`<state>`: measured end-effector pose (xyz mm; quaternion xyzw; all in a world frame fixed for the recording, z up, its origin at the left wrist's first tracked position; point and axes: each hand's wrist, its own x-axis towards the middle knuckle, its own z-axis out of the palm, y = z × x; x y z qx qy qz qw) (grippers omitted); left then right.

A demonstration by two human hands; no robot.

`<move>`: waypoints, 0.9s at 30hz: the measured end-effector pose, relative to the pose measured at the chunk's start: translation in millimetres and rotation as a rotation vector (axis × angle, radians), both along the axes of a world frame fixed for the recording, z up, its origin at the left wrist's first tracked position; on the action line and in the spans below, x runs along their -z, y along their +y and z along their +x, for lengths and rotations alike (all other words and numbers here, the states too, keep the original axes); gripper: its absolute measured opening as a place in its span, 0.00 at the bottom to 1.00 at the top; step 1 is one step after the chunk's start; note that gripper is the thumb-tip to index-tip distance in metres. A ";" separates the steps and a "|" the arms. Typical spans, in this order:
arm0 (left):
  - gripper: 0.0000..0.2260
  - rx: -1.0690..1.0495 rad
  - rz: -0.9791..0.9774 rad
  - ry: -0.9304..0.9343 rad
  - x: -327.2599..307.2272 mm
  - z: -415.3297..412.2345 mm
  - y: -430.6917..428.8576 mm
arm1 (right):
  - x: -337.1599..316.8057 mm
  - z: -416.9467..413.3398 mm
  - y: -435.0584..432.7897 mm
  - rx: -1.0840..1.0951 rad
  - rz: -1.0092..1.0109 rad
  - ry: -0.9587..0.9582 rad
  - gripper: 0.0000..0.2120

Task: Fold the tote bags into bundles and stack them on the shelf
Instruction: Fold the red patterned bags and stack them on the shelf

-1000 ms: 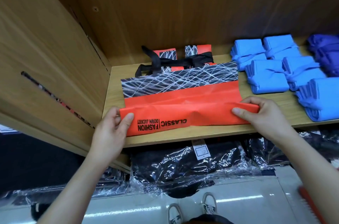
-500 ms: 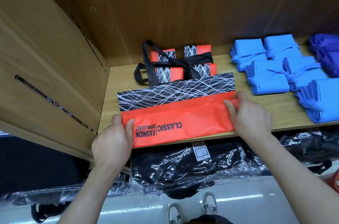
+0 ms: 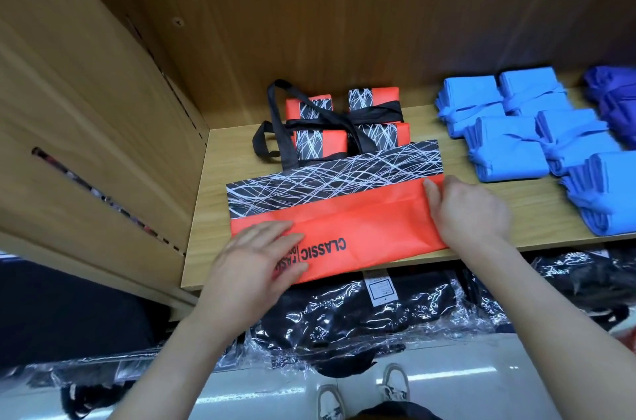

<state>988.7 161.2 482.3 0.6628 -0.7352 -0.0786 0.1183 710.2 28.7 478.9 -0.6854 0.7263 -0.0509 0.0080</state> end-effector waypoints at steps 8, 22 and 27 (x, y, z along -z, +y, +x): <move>0.35 0.103 0.150 -0.089 -4.1 8.0 1.9 | 3.0 -18.1 33.3 -0.678 0.061 -0.074 0.32; 0.06 -0.461 0.116 0.574 -32.6 30.7 -0.6 | -27.1 -44.8 19.3 -0.311 0.330 -0.817 0.11; 0.09 -0.573 0.029 0.365 -22.0 18.5 4.1 | -9.4 -20.0 23.0 -0.179 0.091 -0.686 0.07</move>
